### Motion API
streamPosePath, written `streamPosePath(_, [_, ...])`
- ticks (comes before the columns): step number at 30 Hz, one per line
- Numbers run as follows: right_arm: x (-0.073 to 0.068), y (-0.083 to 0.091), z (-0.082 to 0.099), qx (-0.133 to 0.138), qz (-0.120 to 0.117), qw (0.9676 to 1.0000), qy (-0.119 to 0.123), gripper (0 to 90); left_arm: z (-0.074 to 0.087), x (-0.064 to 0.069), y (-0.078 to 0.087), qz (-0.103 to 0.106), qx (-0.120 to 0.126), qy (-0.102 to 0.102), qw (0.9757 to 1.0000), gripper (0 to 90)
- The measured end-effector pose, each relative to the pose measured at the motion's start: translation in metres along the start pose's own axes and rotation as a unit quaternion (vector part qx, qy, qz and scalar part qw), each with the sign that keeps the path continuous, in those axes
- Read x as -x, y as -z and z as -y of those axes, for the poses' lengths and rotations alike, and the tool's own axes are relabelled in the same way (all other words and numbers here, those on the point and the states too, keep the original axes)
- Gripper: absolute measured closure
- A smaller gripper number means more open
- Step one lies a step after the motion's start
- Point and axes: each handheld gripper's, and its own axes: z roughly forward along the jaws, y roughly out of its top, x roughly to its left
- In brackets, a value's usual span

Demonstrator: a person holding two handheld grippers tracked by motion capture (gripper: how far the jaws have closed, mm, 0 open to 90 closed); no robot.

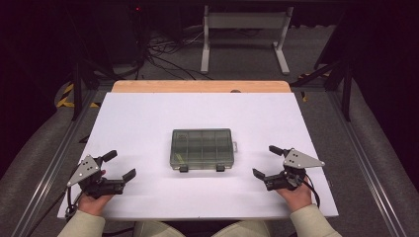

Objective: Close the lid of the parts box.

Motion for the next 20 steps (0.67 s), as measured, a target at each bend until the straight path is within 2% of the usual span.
streamPosePath(2, [0.0028, -0.0019, 0.0023, -0.004, 0.001, 1.0, -0.007, 0.2, 0.0003, -0.0015, -0.002, 0.002, -0.004, -0.001, 1.0, 0.7])
streamPosePath(5, [0.0023, -0.0039, 0.0033, -0.01, 0.001, 0.9999, -0.006, 0.2, 0.0026, -0.0026, -0.0044, 0.014, -0.009, 0.011, 0.9998, 0.7])
streamPosePath(8, [0.0017, -0.0053, 0.0039, -0.013, -0.001, 0.9999, -0.006, 0.2, 0.0036, -0.0047, -0.0056, 0.023, -0.007, 0.032, 0.9992, 0.6])
streamPosePath(10, [0.0022, -0.0055, 0.0042, -0.014, 0.0, 0.9999, -0.008, 0.2, 0.0042, -0.0051, -0.0061, 0.021, -0.001, 0.036, 0.9991, 0.6])
streamPosePath(12, [0.0029, -0.0054, 0.0046, -0.012, 0.001, 0.9999, -0.011, 0.2, 0.004, -0.0049, -0.0056, 0.021, -0.001, 0.038, 0.9991, 0.7])
streamPosePath(18, [0.0048, -0.003, 0.0046, -0.005, 0.01, 0.9998, -0.016, 0.2, 0.0018, -0.0018, -0.0063, 0.022, -0.01, 0.018, 0.9996, 0.7])
streamPosePath(20, [0.0046, -0.0028, 0.0044, -0.003, 0.009, 0.9998, -0.016, 0.2, 0.0017, -0.0007, -0.0069, 0.022, -0.009, 0.018, 0.9996, 0.8])
